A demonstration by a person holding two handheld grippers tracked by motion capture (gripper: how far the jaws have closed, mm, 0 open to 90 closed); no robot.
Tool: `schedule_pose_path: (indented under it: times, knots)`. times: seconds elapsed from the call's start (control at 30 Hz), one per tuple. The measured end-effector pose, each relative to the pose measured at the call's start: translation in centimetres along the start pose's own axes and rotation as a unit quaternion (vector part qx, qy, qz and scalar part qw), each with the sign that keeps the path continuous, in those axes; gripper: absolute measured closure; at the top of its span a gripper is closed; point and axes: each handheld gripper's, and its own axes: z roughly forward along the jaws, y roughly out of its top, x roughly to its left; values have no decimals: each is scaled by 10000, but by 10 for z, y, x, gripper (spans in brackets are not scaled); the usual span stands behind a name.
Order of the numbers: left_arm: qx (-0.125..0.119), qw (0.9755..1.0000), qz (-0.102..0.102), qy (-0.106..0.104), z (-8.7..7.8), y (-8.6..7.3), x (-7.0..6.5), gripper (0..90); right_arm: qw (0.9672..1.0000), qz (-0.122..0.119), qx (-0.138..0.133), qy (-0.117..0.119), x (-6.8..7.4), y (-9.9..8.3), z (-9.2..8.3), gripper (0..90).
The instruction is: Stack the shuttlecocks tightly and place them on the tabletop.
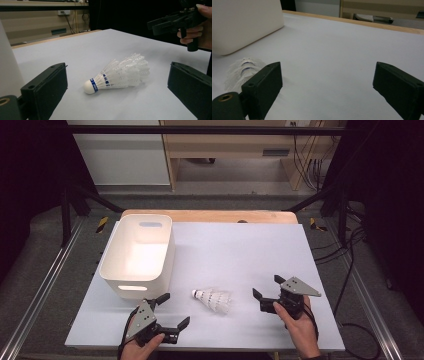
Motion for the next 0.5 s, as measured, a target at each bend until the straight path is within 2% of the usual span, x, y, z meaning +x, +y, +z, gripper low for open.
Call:
schedule_pose_path:
  times: [0.1,0.23,0.37,0.5]
  knots:
    - [22,10000,6,-39,1,0,0,22,9999,50,-107,-124,-6,-4,-3,94]
    - [-7,10000,-11,-46,1,1,1,20,9981,-194,-293,-506,-11,-10,-5,96]
    - [16,10000,5,-86,2,2,0,19,9974,-138,-486,-508,-12,-11,-9,93]
    - [122,9998,82,-160,3,4,-2,19,9976,-157,-487,-466,-11,-13,-9,89]
